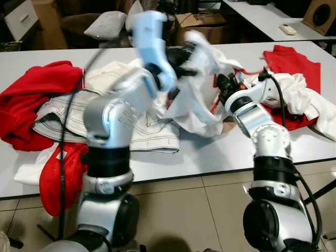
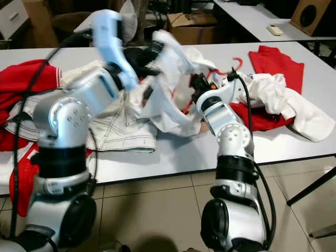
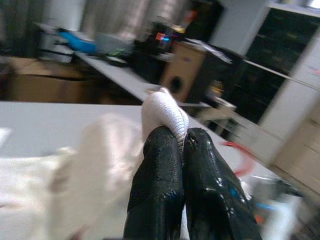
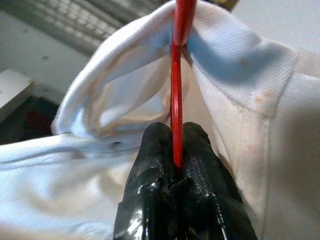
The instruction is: Hang hanger
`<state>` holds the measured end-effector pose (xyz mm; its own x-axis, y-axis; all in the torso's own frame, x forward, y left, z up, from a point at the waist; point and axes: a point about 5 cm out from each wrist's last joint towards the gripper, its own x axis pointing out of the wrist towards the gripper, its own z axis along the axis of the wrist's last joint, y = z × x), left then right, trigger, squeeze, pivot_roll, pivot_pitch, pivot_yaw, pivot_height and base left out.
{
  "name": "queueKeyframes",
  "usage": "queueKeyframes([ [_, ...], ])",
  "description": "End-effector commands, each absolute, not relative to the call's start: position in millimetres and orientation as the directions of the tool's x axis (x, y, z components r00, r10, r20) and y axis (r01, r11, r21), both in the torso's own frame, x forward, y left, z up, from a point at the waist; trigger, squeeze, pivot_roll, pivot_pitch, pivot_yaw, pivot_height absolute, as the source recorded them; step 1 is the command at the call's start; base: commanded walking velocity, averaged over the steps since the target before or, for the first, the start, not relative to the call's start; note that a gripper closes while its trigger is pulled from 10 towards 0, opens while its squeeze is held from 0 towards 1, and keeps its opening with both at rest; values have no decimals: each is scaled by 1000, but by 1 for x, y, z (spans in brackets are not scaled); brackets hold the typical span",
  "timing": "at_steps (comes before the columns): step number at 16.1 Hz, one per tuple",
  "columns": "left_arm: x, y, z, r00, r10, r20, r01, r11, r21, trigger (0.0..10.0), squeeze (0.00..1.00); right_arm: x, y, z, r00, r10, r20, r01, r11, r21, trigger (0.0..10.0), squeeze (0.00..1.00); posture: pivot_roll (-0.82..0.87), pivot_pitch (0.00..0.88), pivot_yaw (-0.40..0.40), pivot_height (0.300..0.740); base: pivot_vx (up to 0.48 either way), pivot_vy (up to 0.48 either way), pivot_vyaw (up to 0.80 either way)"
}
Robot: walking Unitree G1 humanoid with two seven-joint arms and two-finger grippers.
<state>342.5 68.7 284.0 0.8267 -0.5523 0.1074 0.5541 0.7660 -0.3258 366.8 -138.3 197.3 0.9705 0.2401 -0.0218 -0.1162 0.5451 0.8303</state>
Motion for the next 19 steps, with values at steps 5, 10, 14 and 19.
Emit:
queueKeyframes([
  [5, 340, 62, 232, 770, -615, -169, 592, 787, -173, 10000, 1000, 352, -147, 205, 970, 243, 5, -130, 501, 856, 10000, 0, 3, 0, 27, 740, 0, 0, 0],
  [10, 331, 78, 196, 707, -633, -316, 627, 768, -135, 10000, 1000, 348, -161, 202, 983, 178, -41, -59, 520, 852, 10000, 0, 8, 0, 31, 740, 0, 0, 0],
  [14, 322, 102, 212, 711, -688, -147, 614, 709, -347, 10000, 549, 351, -182, 200, 985, 133, -108, 8, 592, 806, 10000, 0, 11, 0, 17, 740, 0, 0, 200],
  [19, 311, 128, 208, 747, -642, -176, 564, 751, -344, 10000, 0, 348, -187, 227, 983, 174, -57, -63, 614, 786, 10000, 0, 11, 0, 27, 740, 0, 0, 800],
])
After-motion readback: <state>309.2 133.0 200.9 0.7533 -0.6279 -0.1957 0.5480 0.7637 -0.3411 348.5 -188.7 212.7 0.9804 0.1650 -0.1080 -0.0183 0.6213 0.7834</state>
